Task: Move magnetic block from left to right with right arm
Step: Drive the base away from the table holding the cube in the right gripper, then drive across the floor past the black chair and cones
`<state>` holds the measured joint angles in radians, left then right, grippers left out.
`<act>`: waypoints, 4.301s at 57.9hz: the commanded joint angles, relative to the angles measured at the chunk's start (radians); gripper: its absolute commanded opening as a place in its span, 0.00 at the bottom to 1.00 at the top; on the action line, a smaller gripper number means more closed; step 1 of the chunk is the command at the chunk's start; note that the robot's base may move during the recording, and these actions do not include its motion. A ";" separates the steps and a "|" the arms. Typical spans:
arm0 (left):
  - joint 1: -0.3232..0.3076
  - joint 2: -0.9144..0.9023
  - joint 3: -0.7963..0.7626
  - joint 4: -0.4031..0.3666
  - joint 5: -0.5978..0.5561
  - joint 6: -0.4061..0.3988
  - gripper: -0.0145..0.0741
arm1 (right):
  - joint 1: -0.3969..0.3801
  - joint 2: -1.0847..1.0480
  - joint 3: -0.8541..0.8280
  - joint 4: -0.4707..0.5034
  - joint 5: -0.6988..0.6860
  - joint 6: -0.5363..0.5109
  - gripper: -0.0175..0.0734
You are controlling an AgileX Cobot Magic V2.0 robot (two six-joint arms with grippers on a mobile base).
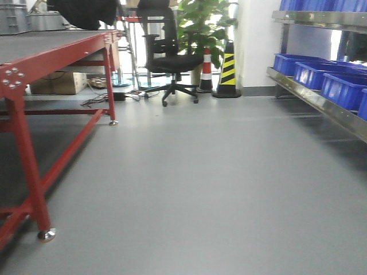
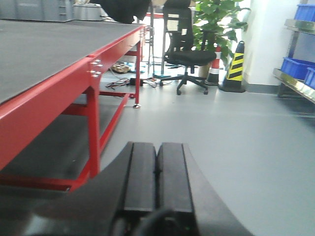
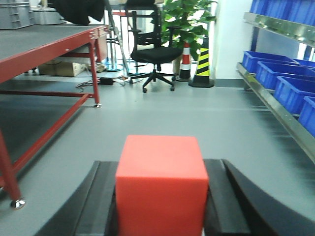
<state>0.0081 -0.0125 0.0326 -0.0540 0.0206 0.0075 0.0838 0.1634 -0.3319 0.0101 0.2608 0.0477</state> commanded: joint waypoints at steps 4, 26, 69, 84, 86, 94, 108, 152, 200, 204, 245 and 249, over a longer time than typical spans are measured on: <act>0.002 -0.012 0.008 -0.003 -0.081 -0.007 0.02 | -0.004 0.011 -0.028 0.001 -0.087 -0.006 0.55; 0.002 -0.012 0.008 -0.003 -0.081 -0.007 0.02 | -0.004 0.011 -0.028 0.001 -0.087 -0.006 0.55; 0.002 -0.012 0.008 -0.003 -0.081 -0.007 0.02 | -0.004 0.011 -0.028 0.001 -0.087 -0.006 0.55; 0.002 -0.012 0.008 -0.003 -0.081 -0.007 0.02 | -0.004 0.011 -0.028 0.001 -0.087 -0.006 0.55; 0.002 -0.012 0.008 -0.003 -0.081 -0.007 0.02 | -0.004 0.011 -0.028 0.001 -0.087 -0.006 0.55; 0.002 -0.012 0.008 -0.003 -0.081 -0.007 0.02 | -0.004 0.011 -0.028 0.001 -0.087 -0.006 0.55; 0.002 -0.012 0.008 -0.003 -0.081 -0.007 0.02 | -0.004 0.011 -0.028 0.001 -0.087 -0.006 0.55; 0.002 -0.010 0.008 -0.003 -0.081 -0.007 0.02 | -0.004 0.011 -0.028 0.001 -0.087 -0.006 0.55; 0.002 -0.010 0.008 -0.003 -0.081 -0.007 0.02 | -0.004 0.011 -0.028 0.001 -0.087 -0.006 0.55; 0.002 -0.010 0.008 -0.003 -0.081 -0.007 0.02 | -0.004 0.011 -0.028 0.001 -0.087 -0.006 0.55; 0.002 -0.010 0.008 -0.003 -0.081 -0.007 0.02 | -0.004 0.011 -0.028 0.001 -0.087 -0.006 0.55; 0.002 -0.010 0.008 -0.003 -0.081 -0.007 0.02 | -0.004 0.011 -0.028 0.001 -0.087 -0.006 0.55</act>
<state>0.0081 -0.0125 0.0326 -0.0540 0.0206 0.0075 0.0838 0.1634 -0.3281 0.0101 0.2615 0.0460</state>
